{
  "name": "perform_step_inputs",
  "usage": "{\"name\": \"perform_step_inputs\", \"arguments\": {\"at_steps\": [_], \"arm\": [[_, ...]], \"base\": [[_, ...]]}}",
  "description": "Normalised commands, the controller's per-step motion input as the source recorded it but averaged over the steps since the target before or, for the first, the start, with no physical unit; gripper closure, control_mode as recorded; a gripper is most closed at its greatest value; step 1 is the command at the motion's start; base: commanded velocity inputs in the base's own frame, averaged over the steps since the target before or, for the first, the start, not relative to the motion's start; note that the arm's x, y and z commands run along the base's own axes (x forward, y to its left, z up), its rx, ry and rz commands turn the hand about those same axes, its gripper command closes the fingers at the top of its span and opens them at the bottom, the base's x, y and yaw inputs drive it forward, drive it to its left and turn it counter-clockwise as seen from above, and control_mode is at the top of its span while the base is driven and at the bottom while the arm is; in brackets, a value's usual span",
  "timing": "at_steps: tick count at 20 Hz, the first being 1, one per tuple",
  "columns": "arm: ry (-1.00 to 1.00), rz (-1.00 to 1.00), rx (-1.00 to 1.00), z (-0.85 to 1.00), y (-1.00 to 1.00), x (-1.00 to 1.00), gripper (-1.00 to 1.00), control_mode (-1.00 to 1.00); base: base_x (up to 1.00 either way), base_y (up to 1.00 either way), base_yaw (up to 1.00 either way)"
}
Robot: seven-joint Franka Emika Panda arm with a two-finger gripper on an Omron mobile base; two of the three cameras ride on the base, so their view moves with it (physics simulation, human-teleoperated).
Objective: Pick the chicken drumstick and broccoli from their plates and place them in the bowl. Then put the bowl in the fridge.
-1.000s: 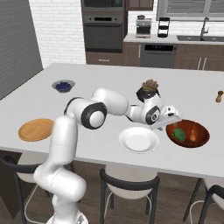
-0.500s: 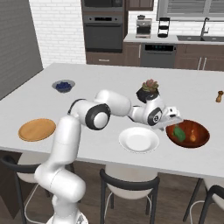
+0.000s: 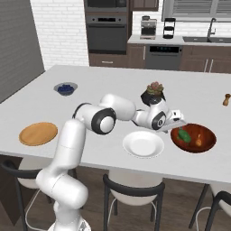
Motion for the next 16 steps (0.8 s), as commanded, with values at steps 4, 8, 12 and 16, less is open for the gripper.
{"name": "perform_step_inputs", "arguments": {"at_steps": [4, 8, 12, 16], "arm": [[-0.05, 0.00, 0.00, -0.29, -0.06, 0.00, -1.00, -1.00], [-0.02, 0.00, 0.00, -0.28, -0.14, 0.00, -1.00, -1.00], [0.00, -0.01, 0.00, -0.29, -0.41, 0.00, 1.00, -1.00], [0.00, -0.02, 0.00, -0.31, -0.52, 0.00, 1.00, -1.00]], "base": [[0.00, 0.00, 0.00], [0.00, 0.00, 0.00], [0.00, 0.00, 0.00], [0.00, 0.00, 0.00]]}}
